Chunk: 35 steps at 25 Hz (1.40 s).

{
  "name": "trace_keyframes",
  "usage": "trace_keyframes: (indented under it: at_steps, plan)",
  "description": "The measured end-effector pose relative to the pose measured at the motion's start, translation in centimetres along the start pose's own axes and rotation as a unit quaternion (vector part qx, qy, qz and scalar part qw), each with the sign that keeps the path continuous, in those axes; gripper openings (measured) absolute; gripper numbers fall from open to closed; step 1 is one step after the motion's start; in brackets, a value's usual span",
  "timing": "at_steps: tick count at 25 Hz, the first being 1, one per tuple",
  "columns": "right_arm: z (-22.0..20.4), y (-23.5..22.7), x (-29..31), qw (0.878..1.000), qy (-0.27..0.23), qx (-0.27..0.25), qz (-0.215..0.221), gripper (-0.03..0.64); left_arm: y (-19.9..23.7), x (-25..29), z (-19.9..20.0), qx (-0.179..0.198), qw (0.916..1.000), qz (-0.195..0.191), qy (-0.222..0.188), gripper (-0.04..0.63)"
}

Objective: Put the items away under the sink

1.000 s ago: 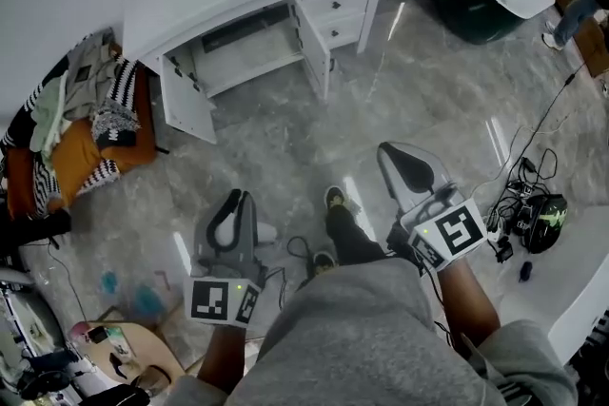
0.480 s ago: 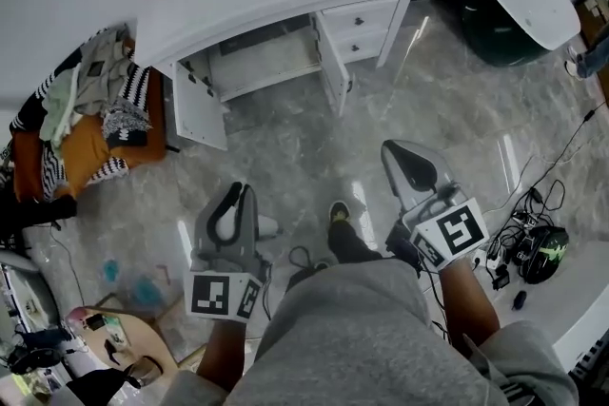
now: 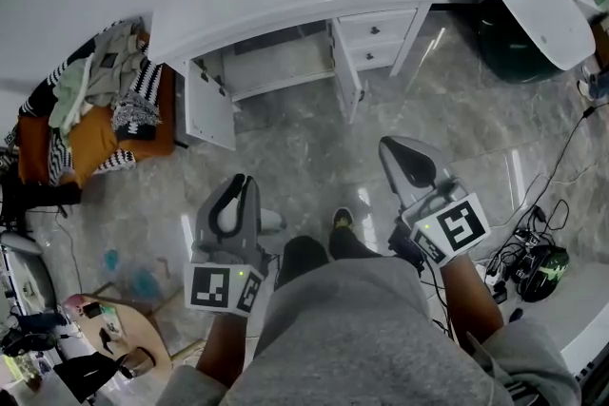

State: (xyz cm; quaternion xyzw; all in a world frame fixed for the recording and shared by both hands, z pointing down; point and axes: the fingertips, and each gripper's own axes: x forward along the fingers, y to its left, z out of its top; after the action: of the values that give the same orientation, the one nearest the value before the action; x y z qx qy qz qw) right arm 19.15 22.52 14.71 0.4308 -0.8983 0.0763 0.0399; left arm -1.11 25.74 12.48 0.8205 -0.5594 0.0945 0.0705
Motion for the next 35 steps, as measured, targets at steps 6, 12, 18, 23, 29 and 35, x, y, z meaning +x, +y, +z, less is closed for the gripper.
trace_keyframes:
  at_steps: [6, 12, 18, 23, 29, 35]
  plan:
    - [-0.6, 0.8, -0.4, 1.000, 0.001, 0.006, 0.011, -0.006, -0.5, 0.0, 0.6, 0.004, 1.0000, 0.002, -0.006, 0.052]
    - [-0.3, 1.0, -0.3, 1.000, -0.007, 0.013, 0.019, -0.006, -0.7, -0.5, 1.2, 0.015, 0.9998, 0.009, -0.011, 0.052]
    - [0.1, 1.4, 0.2, 0.999, -0.009, 0.012, 0.031, -0.006, -0.6, -0.6, 1.8, 0.029, 0.9993, 0.015, -0.017, 0.052]
    - [-0.1, 1.4, 0.6, 0.999, -0.003, 0.017, 0.031, -0.006, -0.8, -0.3, 1.6, 0.027, 0.9994, 0.010, -0.019, 0.052]
    - [-0.4, 1.7, 1.7, 0.999, 0.004, 0.011, 0.035, -0.006, -0.1, 0.2, 1.2, 0.018, 0.9996, 0.010, -0.016, 0.052]
    - [0.2, 1.8, 3.9, 0.999, 0.003, 0.001, 0.033, -0.006, 1.9, 1.2, 1.5, 0.019, 0.9995, 0.011, -0.023, 0.052]
